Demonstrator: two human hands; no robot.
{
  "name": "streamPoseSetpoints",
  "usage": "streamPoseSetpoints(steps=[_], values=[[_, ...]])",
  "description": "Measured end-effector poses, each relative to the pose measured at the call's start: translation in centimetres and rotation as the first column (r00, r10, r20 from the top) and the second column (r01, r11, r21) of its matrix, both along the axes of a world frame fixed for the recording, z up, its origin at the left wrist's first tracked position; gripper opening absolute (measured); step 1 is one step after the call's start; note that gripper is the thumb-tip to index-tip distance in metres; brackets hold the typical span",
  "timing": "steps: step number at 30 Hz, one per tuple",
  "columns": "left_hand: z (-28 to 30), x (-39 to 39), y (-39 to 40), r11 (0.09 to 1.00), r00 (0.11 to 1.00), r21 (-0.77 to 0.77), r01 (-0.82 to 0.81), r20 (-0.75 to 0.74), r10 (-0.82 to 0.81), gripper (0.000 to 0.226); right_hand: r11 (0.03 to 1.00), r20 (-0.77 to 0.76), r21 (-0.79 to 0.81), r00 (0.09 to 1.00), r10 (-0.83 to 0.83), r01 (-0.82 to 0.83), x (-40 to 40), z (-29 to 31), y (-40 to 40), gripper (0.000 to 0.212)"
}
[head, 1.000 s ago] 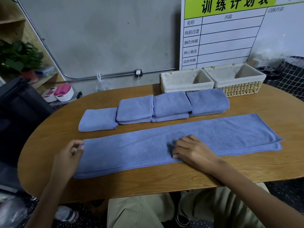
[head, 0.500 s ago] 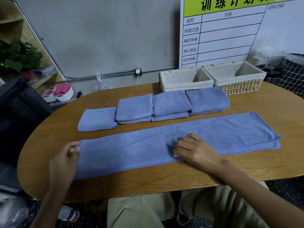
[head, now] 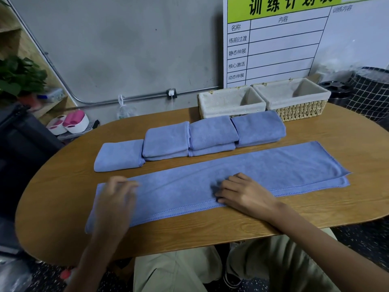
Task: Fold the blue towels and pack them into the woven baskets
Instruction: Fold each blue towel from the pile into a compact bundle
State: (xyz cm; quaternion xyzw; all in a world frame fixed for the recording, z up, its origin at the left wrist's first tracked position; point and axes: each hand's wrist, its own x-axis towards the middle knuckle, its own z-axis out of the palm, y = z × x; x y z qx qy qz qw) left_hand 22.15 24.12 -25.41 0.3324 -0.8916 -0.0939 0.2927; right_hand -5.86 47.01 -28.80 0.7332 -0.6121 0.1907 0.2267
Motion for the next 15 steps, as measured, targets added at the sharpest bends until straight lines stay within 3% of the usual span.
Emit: streamPoseSetpoints(steps=[3,5,9,15], values=[[-0.8,-4.5,4.3,0.925,0.931,0.108,0.365,-0.053,-0.362,0.023,1.0,0.081,0.015,0.997,-0.018,0.017,-0.7,0.0,0.5,0.02],[-1.5,-7.3,6.3,0.859,0.873,0.159,0.487,-0.086,-0.479,0.022,0.999,0.118,0.028,0.993,-0.032,0.029,-1.5,0.1,1.3,0.023],[-2.4,-11.9,8.9,0.79,0.823,0.242,0.563,-0.078,-0.562,0.023,0.995,0.191,0.073,0.978,-0.086,0.073,-4.0,0.4,4.0,0.027],[-3.9,-12.8,8.8,0.842,0.853,0.141,0.521,-0.076,-0.516,0.028,0.989,0.181,0.099,0.976,-0.122,0.105,-7.1,0.5,7.6,0.029]])
